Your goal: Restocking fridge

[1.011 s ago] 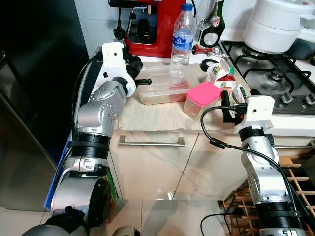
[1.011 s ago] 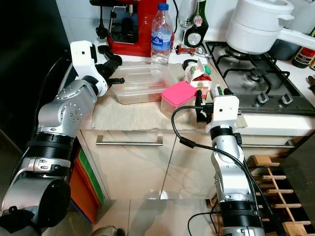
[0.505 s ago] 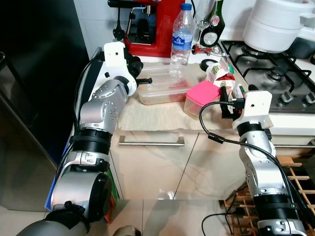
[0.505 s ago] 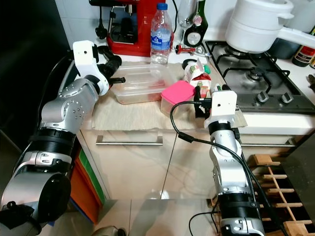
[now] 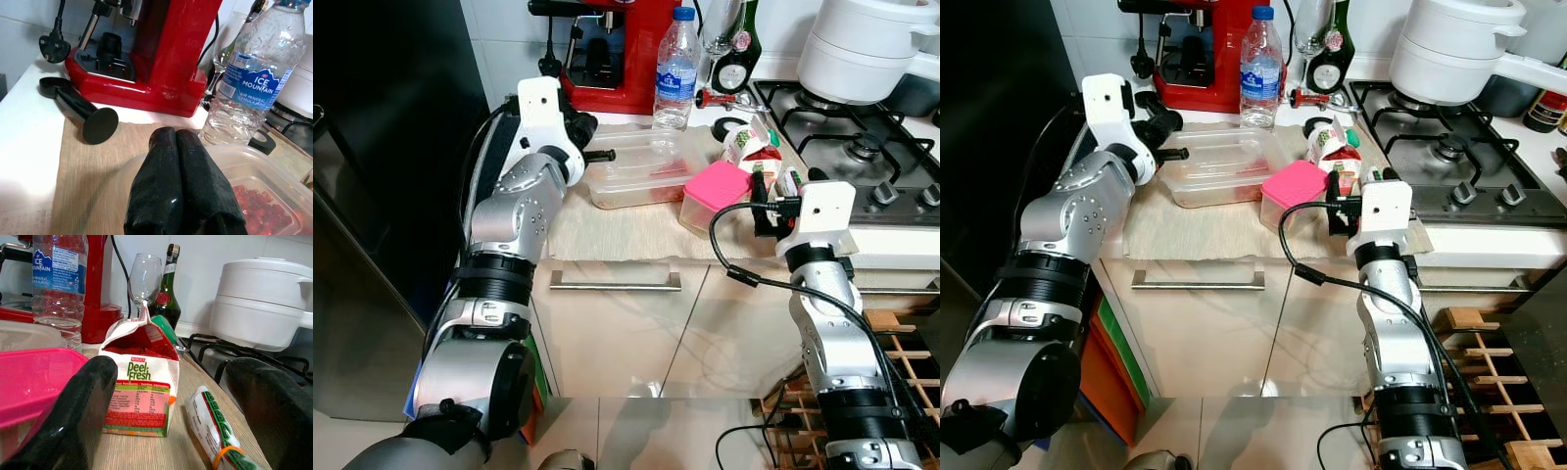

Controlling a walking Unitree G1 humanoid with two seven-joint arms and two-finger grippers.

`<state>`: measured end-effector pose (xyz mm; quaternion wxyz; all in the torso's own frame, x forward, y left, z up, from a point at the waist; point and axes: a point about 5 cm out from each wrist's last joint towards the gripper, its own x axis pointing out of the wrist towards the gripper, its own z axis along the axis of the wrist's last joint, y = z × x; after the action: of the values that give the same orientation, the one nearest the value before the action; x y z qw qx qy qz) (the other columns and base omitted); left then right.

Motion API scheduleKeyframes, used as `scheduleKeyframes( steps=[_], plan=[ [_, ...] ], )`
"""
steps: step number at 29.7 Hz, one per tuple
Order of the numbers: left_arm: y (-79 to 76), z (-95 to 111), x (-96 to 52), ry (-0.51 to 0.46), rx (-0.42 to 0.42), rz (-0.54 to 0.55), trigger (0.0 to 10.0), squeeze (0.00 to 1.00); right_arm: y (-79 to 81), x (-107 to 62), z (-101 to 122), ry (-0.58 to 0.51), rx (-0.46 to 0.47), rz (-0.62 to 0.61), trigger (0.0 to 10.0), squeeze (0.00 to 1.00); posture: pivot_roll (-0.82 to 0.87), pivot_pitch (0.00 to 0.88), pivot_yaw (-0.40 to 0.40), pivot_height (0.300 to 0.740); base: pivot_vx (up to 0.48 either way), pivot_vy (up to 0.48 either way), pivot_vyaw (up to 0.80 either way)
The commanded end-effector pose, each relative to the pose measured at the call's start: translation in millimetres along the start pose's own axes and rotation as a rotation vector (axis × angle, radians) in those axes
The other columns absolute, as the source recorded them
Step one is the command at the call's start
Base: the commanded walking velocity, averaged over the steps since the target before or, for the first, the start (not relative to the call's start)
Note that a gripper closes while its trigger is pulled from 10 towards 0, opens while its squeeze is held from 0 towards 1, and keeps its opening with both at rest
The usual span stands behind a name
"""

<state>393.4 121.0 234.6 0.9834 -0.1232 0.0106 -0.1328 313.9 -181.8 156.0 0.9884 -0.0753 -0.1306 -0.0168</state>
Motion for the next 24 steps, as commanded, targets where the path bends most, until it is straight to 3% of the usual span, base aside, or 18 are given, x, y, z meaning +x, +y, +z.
scheduleKeyframes(
  steps=[1,24],
  plan=[
    [-0.4,3.1,-1.9,-0.006,0.006,-0.011,3.7,0.00,1.0,0.2,5.4,-0.020,-0.003,-0.002,10.0,0.00,0.08,0.000,-0.002,0.740,0.000,0.000,0.00],
    [-0.7,4.3,-1.3,-0.003,0.006,-0.011,3.7,0.00,0.8,1.6,6.3,-0.018,-0.004,-0.003,10.0,0.00,0.09,0.000,0.001,0.740,0.000,0.000,0.00]
  ],
)
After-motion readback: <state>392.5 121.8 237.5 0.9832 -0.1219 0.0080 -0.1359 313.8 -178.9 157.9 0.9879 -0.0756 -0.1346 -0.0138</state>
